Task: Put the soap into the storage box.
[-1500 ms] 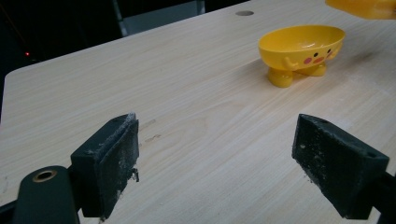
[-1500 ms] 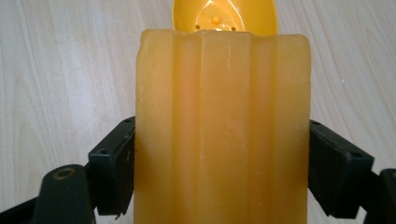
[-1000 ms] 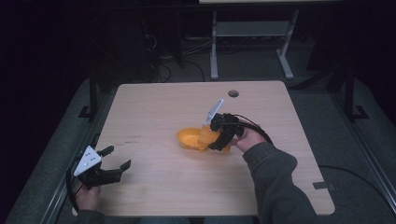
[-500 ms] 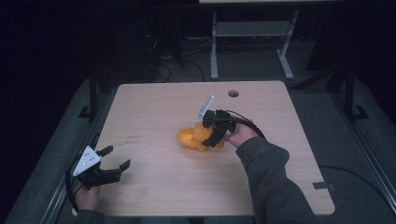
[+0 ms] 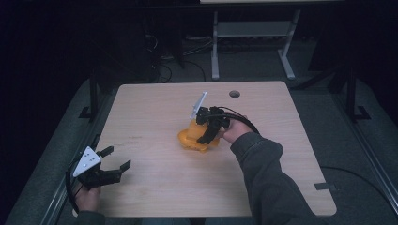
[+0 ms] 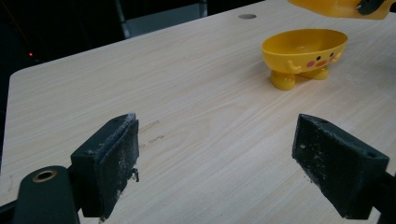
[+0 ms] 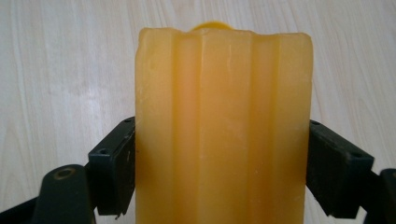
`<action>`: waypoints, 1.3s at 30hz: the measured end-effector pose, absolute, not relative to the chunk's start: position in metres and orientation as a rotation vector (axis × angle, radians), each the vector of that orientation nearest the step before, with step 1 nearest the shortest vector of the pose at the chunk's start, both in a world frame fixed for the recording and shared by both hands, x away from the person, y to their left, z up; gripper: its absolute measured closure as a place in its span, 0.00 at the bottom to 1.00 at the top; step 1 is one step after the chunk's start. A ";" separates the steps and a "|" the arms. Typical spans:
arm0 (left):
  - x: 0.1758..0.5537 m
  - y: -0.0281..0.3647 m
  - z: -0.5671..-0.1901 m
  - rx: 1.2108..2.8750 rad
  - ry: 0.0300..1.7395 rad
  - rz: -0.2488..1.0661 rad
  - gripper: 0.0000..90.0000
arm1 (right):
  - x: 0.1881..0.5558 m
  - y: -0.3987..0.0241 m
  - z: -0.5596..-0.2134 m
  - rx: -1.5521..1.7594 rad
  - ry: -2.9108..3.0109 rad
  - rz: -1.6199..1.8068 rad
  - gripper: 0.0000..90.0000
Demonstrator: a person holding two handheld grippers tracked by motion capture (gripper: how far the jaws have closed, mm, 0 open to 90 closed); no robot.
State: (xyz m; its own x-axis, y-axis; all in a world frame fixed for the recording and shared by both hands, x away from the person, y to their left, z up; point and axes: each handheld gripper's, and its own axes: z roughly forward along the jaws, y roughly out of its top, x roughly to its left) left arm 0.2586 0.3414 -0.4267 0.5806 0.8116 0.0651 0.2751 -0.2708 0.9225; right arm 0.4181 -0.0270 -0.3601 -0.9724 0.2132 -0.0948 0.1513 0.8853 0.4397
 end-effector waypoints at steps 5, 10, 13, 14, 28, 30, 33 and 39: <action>0.259 0.342 -0.427 1.819 0.887 0.676 0.15 | 0.420 -0.020 -0.360 0.267 2.919 0.627 0.23; 0.259 0.341 -0.427 1.819 0.884 0.675 0.15 | 0.425 -0.010 -0.359 0.242 2.932 0.623 0.23; 0.259 0.341 -0.427 1.815 0.886 0.676 0.15 | 0.426 -0.008 -0.362 0.244 2.949 0.628 0.23; 0.258 0.341 -0.427 1.814 0.888 0.674 0.15 | 0.427 -0.006 -0.363 0.247 2.949 0.618 0.23; 0.257 0.342 -0.426 1.815 0.879 0.678 0.15 | 0.435 0.005 -0.379 0.270 3.004 0.558 0.23; 0.257 0.342 -0.426 1.809 0.877 0.675 0.15 | 0.436 0.006 -0.380 0.279 3.008 0.559 0.23; 0.257 0.342 -0.426 1.811 0.873 0.679 0.15 | 0.437 0.006 -0.381 0.276 3.010 0.562 0.23; 0.257 0.342 -0.426 1.812 0.881 0.678 0.15 | 0.438 0.008 -0.383 0.276 3.009 0.562 0.23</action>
